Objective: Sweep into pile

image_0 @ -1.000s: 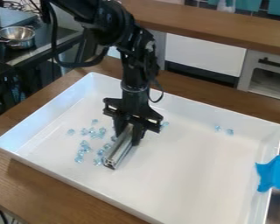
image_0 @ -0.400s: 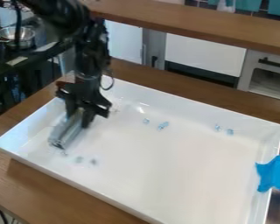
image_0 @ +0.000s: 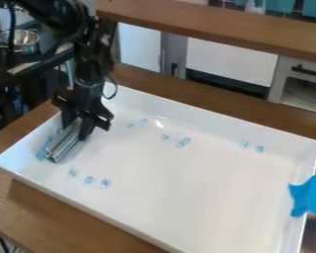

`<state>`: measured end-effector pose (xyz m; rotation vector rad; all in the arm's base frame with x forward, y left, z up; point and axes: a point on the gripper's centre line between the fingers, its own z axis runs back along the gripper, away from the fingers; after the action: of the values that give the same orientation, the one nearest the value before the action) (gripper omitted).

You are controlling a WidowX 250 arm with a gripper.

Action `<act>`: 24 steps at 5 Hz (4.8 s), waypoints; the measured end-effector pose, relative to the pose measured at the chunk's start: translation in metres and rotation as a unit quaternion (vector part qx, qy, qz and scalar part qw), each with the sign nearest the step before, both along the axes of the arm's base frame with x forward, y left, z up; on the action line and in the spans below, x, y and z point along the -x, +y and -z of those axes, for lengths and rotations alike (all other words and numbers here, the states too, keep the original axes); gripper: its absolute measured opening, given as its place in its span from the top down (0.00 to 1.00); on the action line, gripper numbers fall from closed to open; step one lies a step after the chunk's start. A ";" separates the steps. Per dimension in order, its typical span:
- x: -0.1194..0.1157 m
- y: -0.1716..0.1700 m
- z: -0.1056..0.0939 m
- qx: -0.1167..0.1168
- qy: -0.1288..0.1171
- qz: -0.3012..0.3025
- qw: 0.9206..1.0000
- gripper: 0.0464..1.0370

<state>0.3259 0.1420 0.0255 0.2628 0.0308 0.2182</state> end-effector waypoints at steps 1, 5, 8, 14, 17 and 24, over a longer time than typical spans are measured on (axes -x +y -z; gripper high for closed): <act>0.008 -0.030 -0.007 0.077 0.007 -0.019 0.997 0.66; -0.049 -0.222 -0.037 0.064 -0.096 0.044 0.992 0.66; -0.082 -0.330 -0.024 0.049 -0.074 0.048 0.995 0.66; -0.082 -0.246 -0.006 0.047 -0.064 0.031 0.996 0.66; -0.079 -0.186 -0.006 0.068 -0.032 0.007 0.997 0.66; -0.040 -0.064 -0.002 0.035 -0.059 -0.097 0.993 0.66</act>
<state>0.3661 0.0781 0.0270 0.1757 -0.0535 0.4258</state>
